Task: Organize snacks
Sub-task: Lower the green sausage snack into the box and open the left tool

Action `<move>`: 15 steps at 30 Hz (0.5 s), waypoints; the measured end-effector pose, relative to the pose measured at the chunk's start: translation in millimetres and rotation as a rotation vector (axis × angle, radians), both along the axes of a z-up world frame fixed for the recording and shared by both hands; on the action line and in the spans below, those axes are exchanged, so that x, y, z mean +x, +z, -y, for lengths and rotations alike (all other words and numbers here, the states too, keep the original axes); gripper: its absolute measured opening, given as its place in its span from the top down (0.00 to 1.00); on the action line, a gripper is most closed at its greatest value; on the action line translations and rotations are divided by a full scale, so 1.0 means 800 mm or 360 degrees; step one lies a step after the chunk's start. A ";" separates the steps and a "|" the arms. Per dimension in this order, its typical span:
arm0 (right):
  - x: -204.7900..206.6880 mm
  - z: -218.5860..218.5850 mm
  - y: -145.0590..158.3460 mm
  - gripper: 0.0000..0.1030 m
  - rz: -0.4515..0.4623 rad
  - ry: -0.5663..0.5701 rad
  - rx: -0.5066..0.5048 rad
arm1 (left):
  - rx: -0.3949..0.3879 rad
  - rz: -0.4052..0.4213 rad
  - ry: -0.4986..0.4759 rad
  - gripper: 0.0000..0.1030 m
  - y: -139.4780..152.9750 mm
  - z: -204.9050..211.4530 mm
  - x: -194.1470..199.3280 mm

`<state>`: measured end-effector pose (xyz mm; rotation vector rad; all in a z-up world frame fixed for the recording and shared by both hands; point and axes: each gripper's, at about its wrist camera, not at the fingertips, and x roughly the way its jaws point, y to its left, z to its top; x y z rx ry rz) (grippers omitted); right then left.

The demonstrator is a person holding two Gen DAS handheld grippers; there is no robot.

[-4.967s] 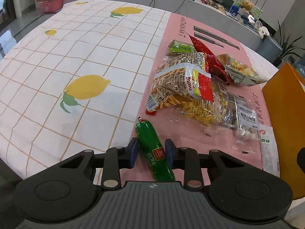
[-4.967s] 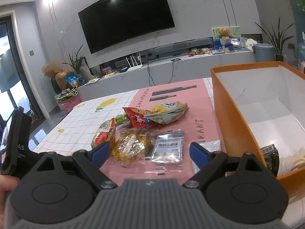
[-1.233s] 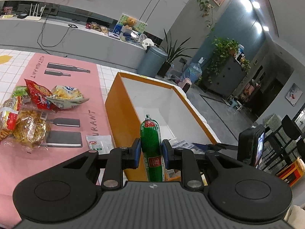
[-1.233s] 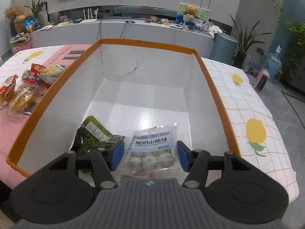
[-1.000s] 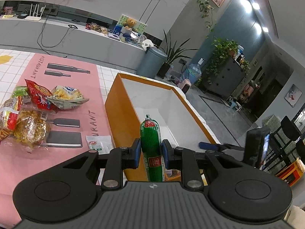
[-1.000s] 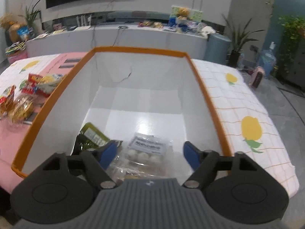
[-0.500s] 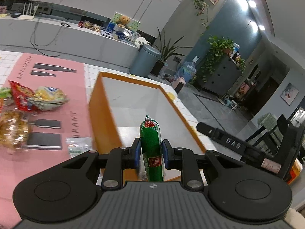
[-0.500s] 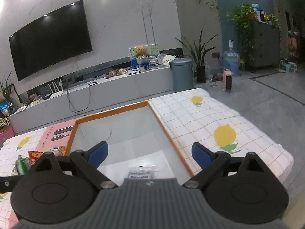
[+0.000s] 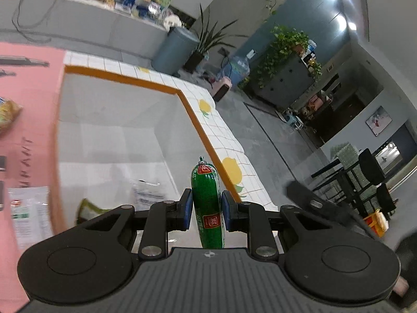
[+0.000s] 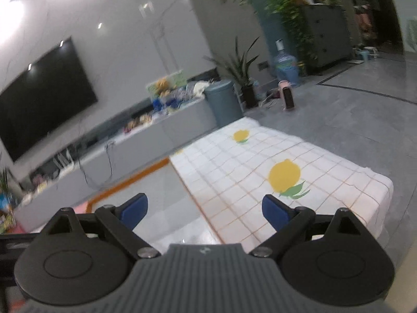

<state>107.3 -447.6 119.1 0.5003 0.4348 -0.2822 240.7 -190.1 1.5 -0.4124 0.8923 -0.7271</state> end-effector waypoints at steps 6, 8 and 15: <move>-0.009 0.011 0.008 0.10 0.0067 -0.0063 0.0050 | 0.0106 -0.0102 -0.0046 0.75 -0.019 0.041 0.024; -0.004 0.008 0.007 0.10 0.0040 -0.0059 0.0012 | 0.0211 -0.0109 -0.0065 0.75 -0.025 0.054 0.028; 0.001 0.006 0.000 0.10 -0.0015 -0.0055 -0.0026 | 0.0298 -0.0282 -0.0078 0.74 -0.054 0.074 0.039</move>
